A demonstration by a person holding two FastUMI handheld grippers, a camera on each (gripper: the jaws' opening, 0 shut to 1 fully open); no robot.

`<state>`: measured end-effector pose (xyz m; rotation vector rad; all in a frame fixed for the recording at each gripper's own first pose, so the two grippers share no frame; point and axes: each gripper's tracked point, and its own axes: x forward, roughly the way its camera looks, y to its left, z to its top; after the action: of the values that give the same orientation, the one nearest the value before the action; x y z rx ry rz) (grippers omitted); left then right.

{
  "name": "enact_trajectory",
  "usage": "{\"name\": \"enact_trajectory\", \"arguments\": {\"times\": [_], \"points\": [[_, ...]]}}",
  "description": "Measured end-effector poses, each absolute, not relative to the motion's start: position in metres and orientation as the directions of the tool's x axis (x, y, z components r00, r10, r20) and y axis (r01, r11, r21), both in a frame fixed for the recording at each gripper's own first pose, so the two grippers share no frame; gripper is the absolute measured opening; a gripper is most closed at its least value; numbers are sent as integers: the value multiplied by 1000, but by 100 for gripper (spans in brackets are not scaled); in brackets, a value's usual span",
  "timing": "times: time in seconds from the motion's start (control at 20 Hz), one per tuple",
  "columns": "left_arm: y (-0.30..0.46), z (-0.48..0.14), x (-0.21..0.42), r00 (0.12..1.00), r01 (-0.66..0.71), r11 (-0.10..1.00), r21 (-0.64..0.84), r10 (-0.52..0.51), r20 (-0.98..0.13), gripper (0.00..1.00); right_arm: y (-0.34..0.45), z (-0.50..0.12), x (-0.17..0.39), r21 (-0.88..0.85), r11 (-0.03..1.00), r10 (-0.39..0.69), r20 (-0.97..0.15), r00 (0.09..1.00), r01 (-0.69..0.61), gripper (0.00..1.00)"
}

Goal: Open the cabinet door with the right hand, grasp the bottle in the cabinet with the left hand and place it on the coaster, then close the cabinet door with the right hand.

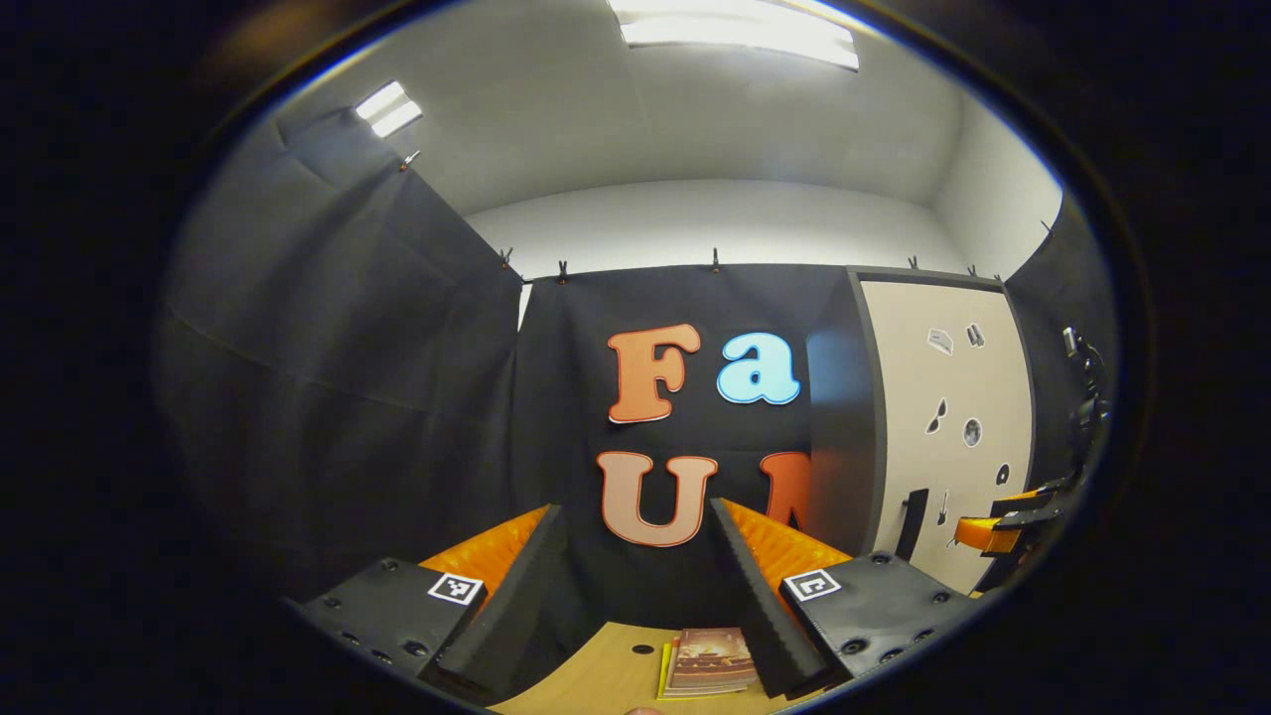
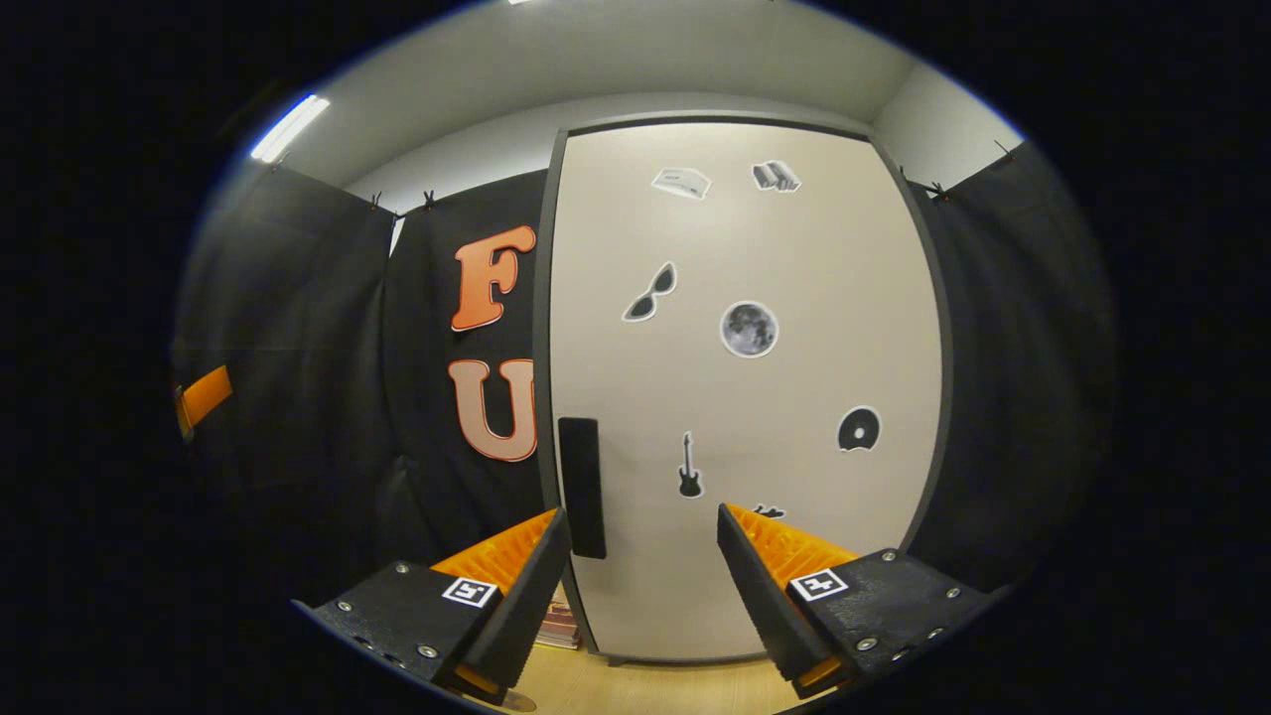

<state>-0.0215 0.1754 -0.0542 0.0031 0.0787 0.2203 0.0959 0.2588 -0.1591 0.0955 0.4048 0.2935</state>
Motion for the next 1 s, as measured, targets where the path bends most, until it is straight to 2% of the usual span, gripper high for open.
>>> {"name": "enact_trajectory", "arguments": {"times": [0.35,0.65,0.85,0.95,1.0], "points": [[219,-62,-37,957,-272,961,47,275,-87,95,307,-205,125,166,955,296,-481,825,-246,71],[227,-73,-35,958,-264,964,39,266,-110,94,313,-223,144,209,964,254,-515,819,-167,55],[224,-81,-31,961,-248,969,20,249,-117,93,312,-234,151,241,964,228,-548,805,-110,54],[219,-86,-29,964,-235,972,4,234,-124,93,313,-232,150,224,969,215,-543,811,-107,40],[217,-86,-31,965,-229,973,0,227,-129,94,313,-234,151,202,973,206,-539,816,-112,39]]}}
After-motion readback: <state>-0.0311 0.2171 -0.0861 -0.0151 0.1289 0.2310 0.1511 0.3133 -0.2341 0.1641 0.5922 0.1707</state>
